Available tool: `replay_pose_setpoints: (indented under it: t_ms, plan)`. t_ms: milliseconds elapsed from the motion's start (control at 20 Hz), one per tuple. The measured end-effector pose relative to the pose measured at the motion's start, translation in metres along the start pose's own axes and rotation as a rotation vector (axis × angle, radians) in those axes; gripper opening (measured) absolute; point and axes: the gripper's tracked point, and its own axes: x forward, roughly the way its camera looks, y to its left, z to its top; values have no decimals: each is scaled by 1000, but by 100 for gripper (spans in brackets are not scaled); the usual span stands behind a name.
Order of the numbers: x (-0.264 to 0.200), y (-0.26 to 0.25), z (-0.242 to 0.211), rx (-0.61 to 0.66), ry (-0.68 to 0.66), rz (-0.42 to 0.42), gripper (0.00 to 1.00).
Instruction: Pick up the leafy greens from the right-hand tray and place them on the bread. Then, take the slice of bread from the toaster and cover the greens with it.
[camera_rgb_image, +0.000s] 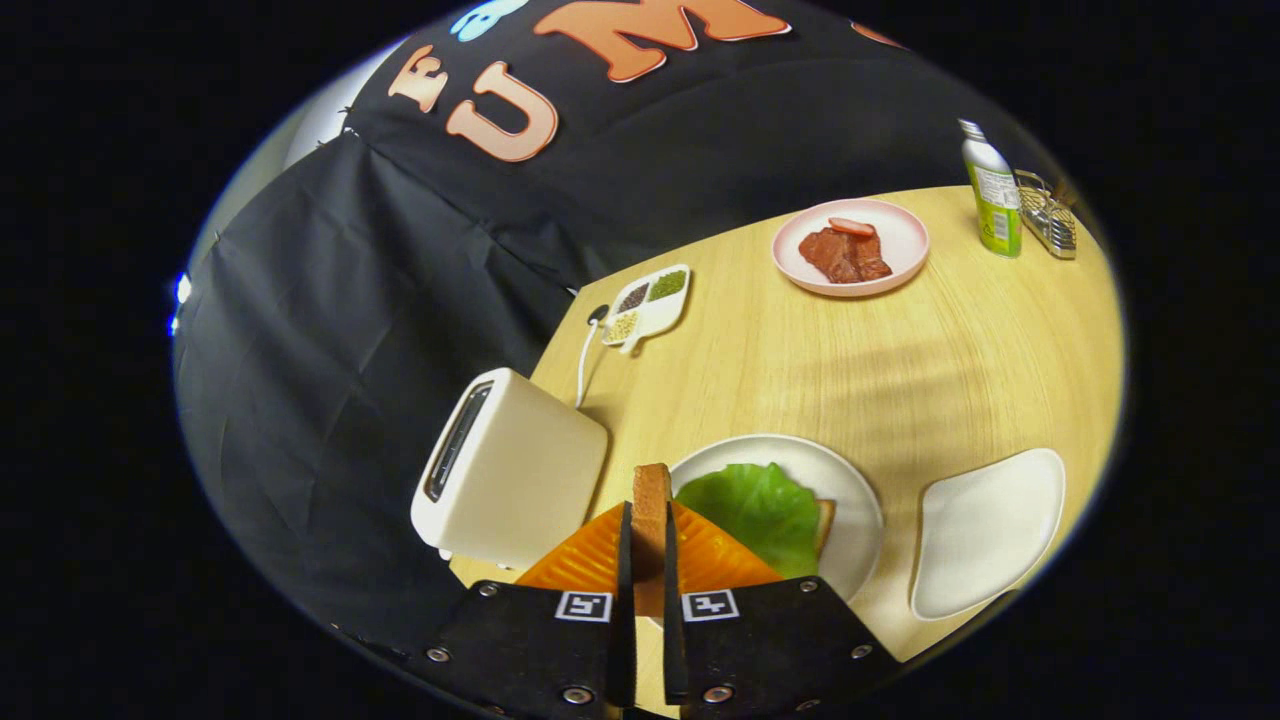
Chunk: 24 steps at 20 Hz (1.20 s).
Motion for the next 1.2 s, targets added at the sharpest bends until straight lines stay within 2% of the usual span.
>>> replay_pose_setpoints:
  t_ms: [100,250,350,450,500,600,750,850,950,1100,1200]
  plan:
    - [5,-17,-6,-7,0,-40,11]
    - [5,-28,-5,-5,-19,-45,14]
    - [3,-33,-8,-50,-32,-69,21]
    - [3,-48,-7,-123,-56,-139,27]
    - [1,-53,-6,-156,-68,-168,37]
    - [-4,-56,2,-194,-110,-200,45]
    - [-22,-50,24,-252,-236,-219,55]
    - [-42,-42,40,-305,-332,-233,58]
    - [-66,-35,55,-366,-428,-267,64]
    - [-105,-21,72,-436,-576,-301,78]
    - [-134,-20,87,-493,-710,-360,81]
